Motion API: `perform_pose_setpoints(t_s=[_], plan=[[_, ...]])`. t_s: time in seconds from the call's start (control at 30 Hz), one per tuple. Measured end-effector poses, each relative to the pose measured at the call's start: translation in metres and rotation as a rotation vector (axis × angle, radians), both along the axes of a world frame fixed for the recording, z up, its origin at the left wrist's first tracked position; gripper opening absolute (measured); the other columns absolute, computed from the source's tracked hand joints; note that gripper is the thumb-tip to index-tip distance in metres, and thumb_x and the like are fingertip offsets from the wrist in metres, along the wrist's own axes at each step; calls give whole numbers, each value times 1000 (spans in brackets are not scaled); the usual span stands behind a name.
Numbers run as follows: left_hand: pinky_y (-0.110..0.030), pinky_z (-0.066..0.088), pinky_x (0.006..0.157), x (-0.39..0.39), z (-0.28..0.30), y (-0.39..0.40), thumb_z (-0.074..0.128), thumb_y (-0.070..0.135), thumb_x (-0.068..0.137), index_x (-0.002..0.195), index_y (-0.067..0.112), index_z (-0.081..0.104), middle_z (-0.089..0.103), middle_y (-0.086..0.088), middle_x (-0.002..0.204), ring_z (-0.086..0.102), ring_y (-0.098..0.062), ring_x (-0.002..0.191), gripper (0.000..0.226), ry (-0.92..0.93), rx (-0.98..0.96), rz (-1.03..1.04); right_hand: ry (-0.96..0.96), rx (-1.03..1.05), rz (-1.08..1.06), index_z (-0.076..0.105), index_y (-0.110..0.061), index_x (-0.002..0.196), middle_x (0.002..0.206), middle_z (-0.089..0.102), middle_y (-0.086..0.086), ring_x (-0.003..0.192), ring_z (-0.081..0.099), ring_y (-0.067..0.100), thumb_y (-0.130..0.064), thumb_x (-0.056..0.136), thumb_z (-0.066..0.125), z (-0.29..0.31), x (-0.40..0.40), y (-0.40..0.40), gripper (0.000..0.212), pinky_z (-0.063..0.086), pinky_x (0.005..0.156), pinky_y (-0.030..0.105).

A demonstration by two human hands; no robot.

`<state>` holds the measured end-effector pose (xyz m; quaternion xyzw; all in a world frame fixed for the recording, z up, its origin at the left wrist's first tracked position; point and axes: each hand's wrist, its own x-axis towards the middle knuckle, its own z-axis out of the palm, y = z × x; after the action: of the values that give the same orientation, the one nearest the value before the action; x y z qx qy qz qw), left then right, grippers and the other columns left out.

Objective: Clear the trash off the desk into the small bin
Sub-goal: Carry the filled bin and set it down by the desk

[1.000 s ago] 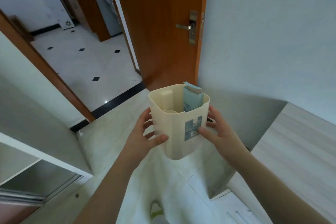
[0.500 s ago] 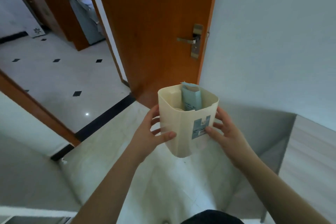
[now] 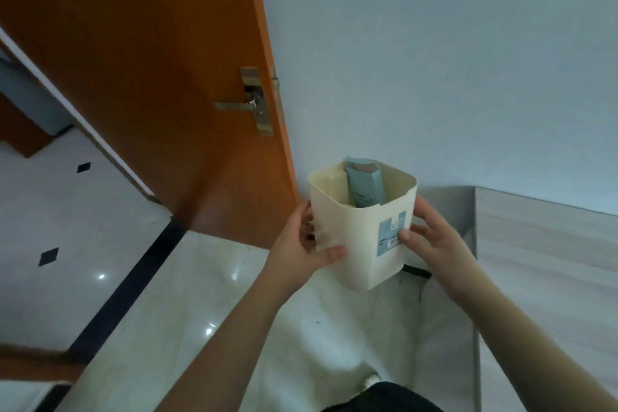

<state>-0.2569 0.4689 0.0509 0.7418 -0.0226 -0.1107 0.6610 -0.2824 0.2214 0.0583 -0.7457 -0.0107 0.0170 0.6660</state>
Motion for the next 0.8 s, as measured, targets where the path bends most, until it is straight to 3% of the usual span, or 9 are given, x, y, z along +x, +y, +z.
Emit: perform_pose_setpoints(t_s=[0.13, 0.27, 0.33, 0.43, 0.53, 0.67, 0.8], plan=[[-44, 57, 87, 48, 2, -35, 93, 33, 48, 120, 53, 45, 58, 1, 131, 61, -18, 116, 89, 5, 24, -49, 3, 13, -60, 46, -38, 136, 130, 60, -8, 115, 58, 22, -12, 91, 62, -5, 31, -33, 54, 45, 102, 50], [-51, 56, 88, 80, -4, -66, 95, 42, 47, 131, 49, 42, 55, 1, 135, 59, -16, 119, 100, 1, 62, -102, 0, 20, -109, 44, -37, 137, 132, 59, -9, 117, 57, 20, -20, 90, 65, -12, 52, -65, 55, 42, 104, 53], [-47, 57, 86, 90, -8, -84, 94, 44, 47, 138, 41, 39, 51, 3, 138, 56, -16, 123, 107, -10, 84, -143, -8, 13, -140, 42, -35, 139, 132, 59, -8, 119, 56, 19, -25, 87, 66, -16, 56, -80, 58, 43, 103, 51], [-26, 54, 86, 104, -13, -113, 93, 35, 50, 133, 41, 40, 46, -1, 138, 54, -14, 123, 99, -42, 93, -207, -12, 78, -230, 44, -29, 139, 124, 65, -4, 118, 57, 19, -9, 87, 67, -24, 55, -103, 60, 48, 100, 39], [-27, 51, 93, 123, -23, -144, 93, 37, 49, 135, 36, 40, 49, -5, 134, 55, -12, 121, 102, -42, 140, -320, 1, 102, -326, 46, -28, 137, 121, 66, -5, 119, 57, 16, 0, 88, 62, -30, 50, -125, 59, 49, 95, 27], [-37, 50, 100, 148, -34, -185, 93, 54, 41, 145, 26, 34, 52, 2, 138, 56, -10, 122, 124, 26, 186, -481, 21, 114, -467, 47, -23, 138, 129, 62, 0, 122, 55, 18, -2, 87, 63, -39, 46, -152, 57, 48, 100, 40], [-27, 48, 101, 169, -41, -221, 93, 41, 52, 143, 29, 38, 54, 10, 137, 54, -1, 122, 107, 51, 167, -615, 34, 107, -593, 46, -21, 138, 130, 60, 0, 121, 55, 17, -3, 87, 63, -47, 47, -170, 57, 46, 103, 44]])
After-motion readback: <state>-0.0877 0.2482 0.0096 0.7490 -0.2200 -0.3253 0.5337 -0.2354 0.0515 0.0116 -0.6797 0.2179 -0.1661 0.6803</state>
